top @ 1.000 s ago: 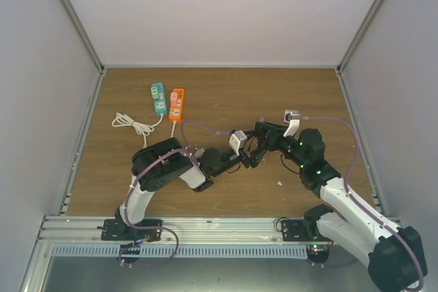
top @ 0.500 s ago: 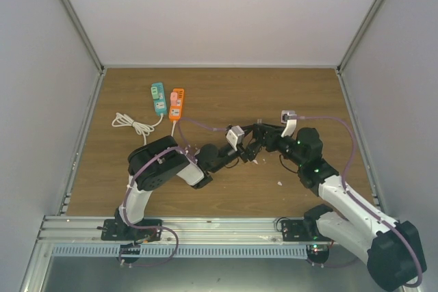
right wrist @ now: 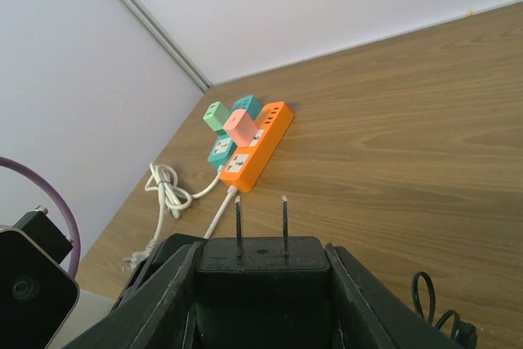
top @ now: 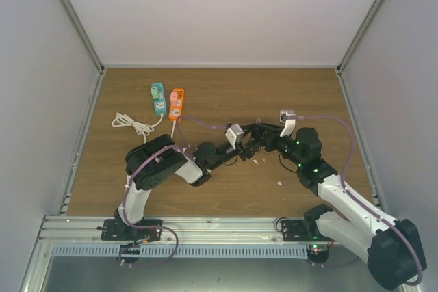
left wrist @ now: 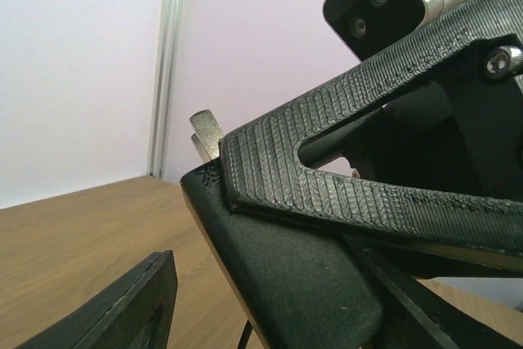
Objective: Insert the plug
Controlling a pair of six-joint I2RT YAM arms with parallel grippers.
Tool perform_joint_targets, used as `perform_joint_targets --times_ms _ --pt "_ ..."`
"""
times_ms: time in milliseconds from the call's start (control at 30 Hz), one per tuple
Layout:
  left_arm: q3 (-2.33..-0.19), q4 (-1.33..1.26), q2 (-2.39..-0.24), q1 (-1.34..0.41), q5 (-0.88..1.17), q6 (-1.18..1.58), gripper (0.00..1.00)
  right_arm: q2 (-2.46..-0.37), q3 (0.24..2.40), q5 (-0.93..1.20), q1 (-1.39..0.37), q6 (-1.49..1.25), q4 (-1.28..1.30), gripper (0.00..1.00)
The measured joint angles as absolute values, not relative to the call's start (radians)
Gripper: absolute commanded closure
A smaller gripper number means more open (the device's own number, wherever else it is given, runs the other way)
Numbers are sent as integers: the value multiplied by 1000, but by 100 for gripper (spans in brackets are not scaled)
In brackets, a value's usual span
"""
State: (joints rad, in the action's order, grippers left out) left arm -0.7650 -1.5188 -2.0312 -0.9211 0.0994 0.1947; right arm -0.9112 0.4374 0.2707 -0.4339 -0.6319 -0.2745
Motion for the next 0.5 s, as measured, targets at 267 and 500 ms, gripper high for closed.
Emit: perform_joint_targets --times_ms 267,500 --pt "-764 -1519 -2028 -912 126 179 48 -918 438 267 -440 -617 -287 88" --pt "-747 -1519 -2005 -908 134 160 56 -918 440 268 -451 -614 -301 88"
